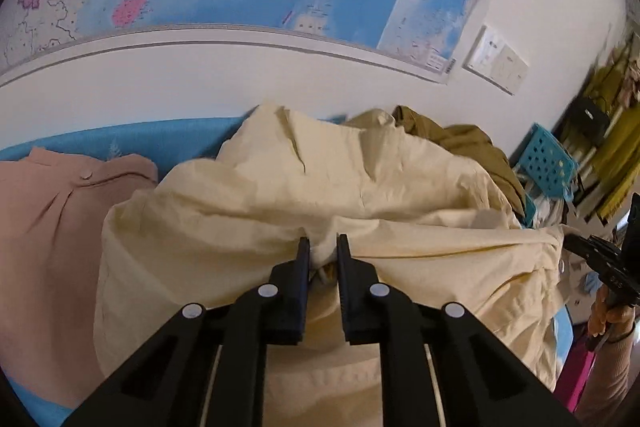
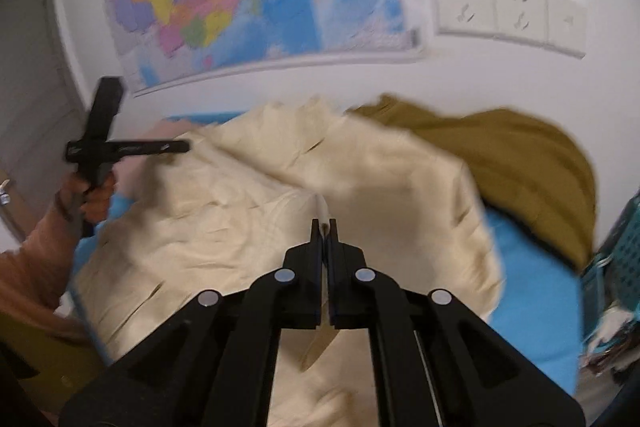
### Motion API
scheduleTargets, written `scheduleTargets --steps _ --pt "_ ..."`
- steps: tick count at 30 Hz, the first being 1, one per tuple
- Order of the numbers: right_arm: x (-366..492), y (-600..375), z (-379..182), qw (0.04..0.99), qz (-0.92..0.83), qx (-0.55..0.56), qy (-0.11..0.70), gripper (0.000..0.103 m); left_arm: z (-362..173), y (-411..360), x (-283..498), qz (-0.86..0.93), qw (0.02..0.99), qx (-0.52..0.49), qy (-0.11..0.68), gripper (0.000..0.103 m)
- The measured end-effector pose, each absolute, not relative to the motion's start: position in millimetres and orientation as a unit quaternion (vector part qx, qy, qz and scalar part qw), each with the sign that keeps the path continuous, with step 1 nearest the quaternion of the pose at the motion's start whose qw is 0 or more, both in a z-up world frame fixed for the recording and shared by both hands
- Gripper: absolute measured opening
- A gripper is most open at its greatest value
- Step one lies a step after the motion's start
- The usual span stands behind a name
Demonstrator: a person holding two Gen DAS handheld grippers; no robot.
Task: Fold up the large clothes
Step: 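Grasp the shirt front near the pocket with the left tool and straighten it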
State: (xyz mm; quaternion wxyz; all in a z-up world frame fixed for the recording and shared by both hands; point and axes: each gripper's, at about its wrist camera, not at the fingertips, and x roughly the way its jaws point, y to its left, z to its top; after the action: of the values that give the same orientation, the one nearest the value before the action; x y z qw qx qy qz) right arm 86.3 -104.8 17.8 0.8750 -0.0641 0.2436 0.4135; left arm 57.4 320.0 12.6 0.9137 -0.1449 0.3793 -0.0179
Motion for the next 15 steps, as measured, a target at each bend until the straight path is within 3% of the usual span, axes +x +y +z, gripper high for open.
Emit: scheduleTargets --steps 3,5,8,12,15 --pt "118 -100 12 0.885 0.383 -0.061 0.258 0.002 -5 312 73 0.013 0.912 -0.120 0.392 0.020" --pt "145 -90 -8 0.883 0.364 -0.048 0.293 0.002 -19 306 81 0.028 0.907 -0.100 0.409 0.020" --pt "169 -77 -43 0.875 0.346 -0.060 0.333 0.004 -41 309 85 0.044 0.892 -0.079 0.443 0.030" --pt "176 -81 -60 0.878 0.328 -0.041 0.345 0.019 -28 317 70 0.027 0.896 -0.092 0.433 0.042" --pt "165 -98 -45 0.889 0.326 -0.018 0.321 0.020 -5 316 43 0.004 0.914 -0.070 0.399 0.042"
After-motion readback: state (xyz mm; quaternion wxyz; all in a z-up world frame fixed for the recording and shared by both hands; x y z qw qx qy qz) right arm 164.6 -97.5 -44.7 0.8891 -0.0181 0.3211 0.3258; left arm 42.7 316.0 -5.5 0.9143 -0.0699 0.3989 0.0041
